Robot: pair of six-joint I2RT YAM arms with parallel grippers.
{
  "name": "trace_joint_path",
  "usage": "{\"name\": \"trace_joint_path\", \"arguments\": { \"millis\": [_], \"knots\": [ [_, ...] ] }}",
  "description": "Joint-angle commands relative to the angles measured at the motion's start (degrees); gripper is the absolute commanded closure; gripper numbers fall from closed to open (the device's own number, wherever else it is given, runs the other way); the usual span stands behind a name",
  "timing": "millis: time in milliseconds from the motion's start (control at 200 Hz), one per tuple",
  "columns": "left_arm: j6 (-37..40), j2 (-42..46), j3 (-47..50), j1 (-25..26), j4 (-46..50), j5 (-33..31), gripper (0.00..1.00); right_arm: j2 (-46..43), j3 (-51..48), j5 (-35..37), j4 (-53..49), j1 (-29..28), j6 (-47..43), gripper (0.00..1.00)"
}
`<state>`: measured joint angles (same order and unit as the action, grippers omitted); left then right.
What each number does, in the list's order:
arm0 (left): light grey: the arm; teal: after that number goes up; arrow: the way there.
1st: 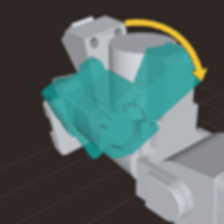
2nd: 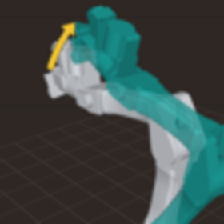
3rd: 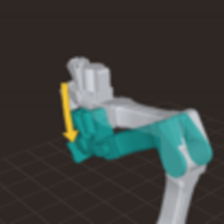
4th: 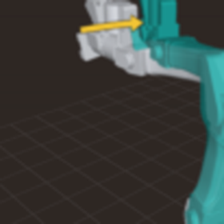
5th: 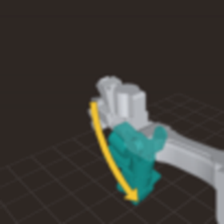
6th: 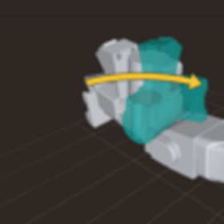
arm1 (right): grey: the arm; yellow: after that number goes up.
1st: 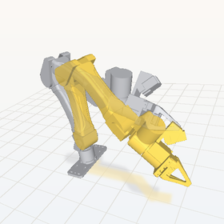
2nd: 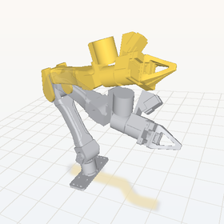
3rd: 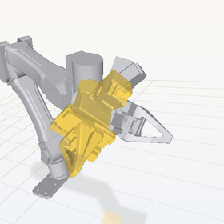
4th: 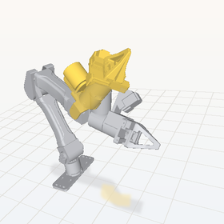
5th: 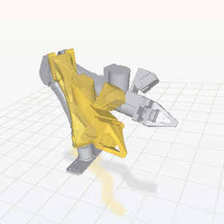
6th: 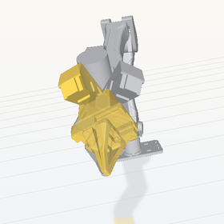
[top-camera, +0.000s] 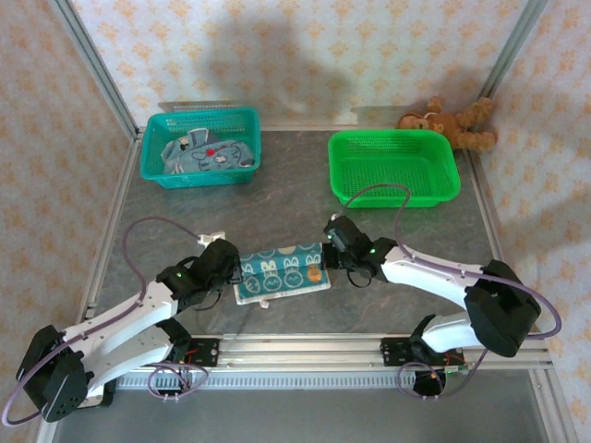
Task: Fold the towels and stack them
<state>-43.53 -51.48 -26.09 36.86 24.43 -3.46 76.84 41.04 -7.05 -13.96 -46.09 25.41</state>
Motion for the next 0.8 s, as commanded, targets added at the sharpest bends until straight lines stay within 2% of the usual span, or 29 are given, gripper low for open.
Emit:
{"name": "trace_joint_path", "arguments": {
  "millis": [0,50,90,180,240,355,435,641,796],
  "knots": [
    [-1.6,1.7,1.4,0.4,0.3,-1.7,0.81,-2.2,-2.0,2.3,0.5,-1.1,1.8,0.87],
    [-1.9,2.4,1.5,0.6,0.9,-1.5,0.59,-2.7,-2.4,2.3,0.2,-1.6,2.1,0.71],
    [-2.3,3.2,1.4,0.7,1.5,-1.3,0.50,-3.4,-2.7,2.4,-0.2,-2.0,2.4,0.63],
    [-3.7,5.7,1.2,0.9,3.4,-0.4,0.39,-5.5,-3.1,2.5,-2.3,-2.2,3.3,0.58],
    [-5.0,7.6,1.1,0.9,4.7,0.2,0.37,-6.9,-3.0,2.8,-4.1,-2.2,3.6,0.55],
    [-7.4,10.5,1.4,1.0,7.3,0.3,0.37,-7.7,-2.1,3.9,-6.9,-2.2,3.6,0.53],
    [-8.9,11.0,1.7,1.0,8.2,0.5,0.39,-6.1,-0.7,3.3,-7.7,-2.2,3.6,0.57],
    [-10.9,6.4,3.2,0.9,5.9,0.8,0.58,1.1,2.9,2.4,-8.4,-2.2,4.0,0.69],
    [-11.4,2.2,5.1,0.9,1.5,2.6,0.67,5.3,3.7,1.1,-6.8,-2.2,4.5,0.70]
  ]
}}
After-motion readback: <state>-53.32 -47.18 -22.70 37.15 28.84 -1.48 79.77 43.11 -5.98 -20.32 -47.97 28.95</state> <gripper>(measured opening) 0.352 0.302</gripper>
